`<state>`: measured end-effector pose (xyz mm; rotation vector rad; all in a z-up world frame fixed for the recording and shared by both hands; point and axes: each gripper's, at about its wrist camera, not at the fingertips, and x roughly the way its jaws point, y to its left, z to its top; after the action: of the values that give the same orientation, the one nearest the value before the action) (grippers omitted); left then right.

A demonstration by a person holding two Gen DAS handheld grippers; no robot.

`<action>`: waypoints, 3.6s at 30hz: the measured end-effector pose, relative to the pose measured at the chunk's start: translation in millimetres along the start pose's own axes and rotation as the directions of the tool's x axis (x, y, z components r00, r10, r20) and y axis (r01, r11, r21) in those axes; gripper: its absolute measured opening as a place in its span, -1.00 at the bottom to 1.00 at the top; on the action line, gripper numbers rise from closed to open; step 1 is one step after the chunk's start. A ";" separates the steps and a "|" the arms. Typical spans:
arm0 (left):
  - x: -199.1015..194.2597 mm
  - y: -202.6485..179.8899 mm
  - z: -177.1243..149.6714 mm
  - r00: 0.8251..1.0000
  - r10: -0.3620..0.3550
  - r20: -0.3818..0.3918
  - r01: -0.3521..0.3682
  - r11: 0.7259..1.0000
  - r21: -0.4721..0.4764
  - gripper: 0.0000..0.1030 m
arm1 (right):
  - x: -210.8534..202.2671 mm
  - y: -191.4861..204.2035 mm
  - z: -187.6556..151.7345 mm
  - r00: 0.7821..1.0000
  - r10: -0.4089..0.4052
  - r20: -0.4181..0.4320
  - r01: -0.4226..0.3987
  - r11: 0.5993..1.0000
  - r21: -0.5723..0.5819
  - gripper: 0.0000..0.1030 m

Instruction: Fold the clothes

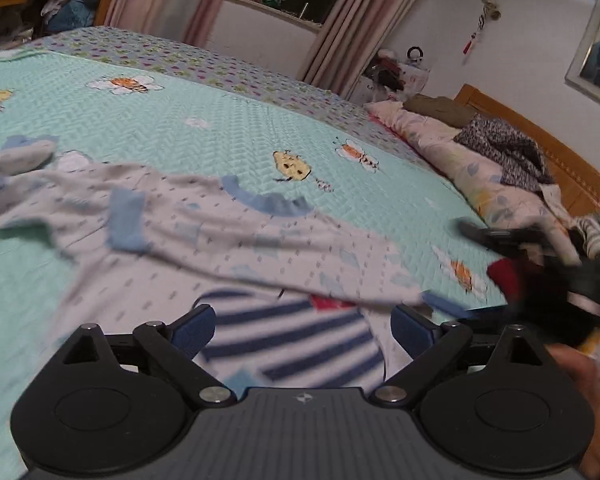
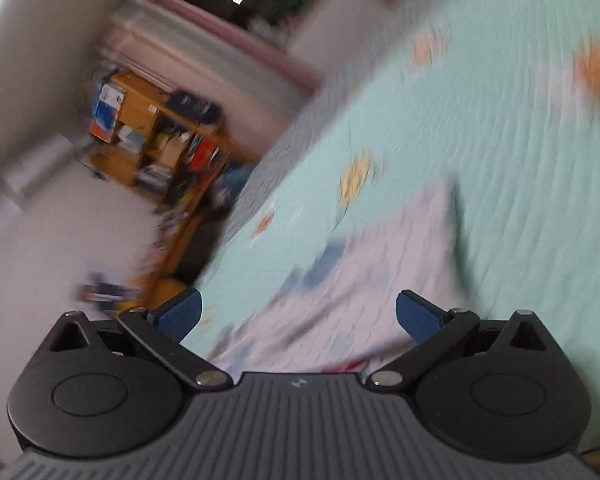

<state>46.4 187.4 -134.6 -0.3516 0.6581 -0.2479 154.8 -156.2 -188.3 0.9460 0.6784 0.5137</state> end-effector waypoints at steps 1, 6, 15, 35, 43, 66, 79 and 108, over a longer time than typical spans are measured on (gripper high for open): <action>-3.5 1.0 -5.0 1.000 0.003 -0.004 -0.003 1.000 -0.004 0.88 | 9.6 -15.6 -3.1 0.999 -0.048 -0.021 0.049 0.998 0.048 0.93; -7.2 19.0 -27.8 0.998 -0.055 0.006 0.055 0.997 -0.059 0.88 | 10.0 -7.4 -12.1 0.992 -0.127 -0.010 0.127 0.992 0.025 0.73; -20.3 57.3 -23.6 0.974 -0.131 0.185 0.151 0.983 -0.100 0.88 | 25.8 0.7 -23.9 0.966 -0.259 -0.011 0.257 0.963 -0.087 0.58; -23.3 117.1 -25.1 0.991 0.104 0.085 -0.077 0.957 -0.279 0.91 | 159.2 183.7 -98.3 0.943 -0.319 -0.097 0.160 0.688 -0.708 0.63; -57.8 130.8 5.4 0.936 0.324 0.142 -0.285 0.928 -0.238 0.91 | 173.5 186.8 -80.7 0.923 -0.382 -0.053 0.220 0.635 -0.741 0.65; 57.0 291.4 166.7 0.906 0.398 -0.144 -0.422 0.873 -0.246 0.68 | 84.8 56.7 -100.3 1.000 -0.017 -0.018 0.009 0.923 -0.385 0.77; 88.6 307.2 167.8 0.916 0.368 -0.160 -0.398 0.884 -0.245 -0.12 | 81.1 48.7 -96.9 0.999 0.036 -0.013 -0.038 0.937 -0.346 0.78; -118.6 246.3 184.8 0.716 0.669 0.198 -0.592 0.733 -0.335 -0.88 | 76.8 43.1 -94.1 0.997 0.078 -0.002 -0.075 0.946 -0.316 0.78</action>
<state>100.6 495.8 -30.3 -0.3718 0.4640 0.5611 134.8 -31.2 -212.5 0.6732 0.5311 0.6646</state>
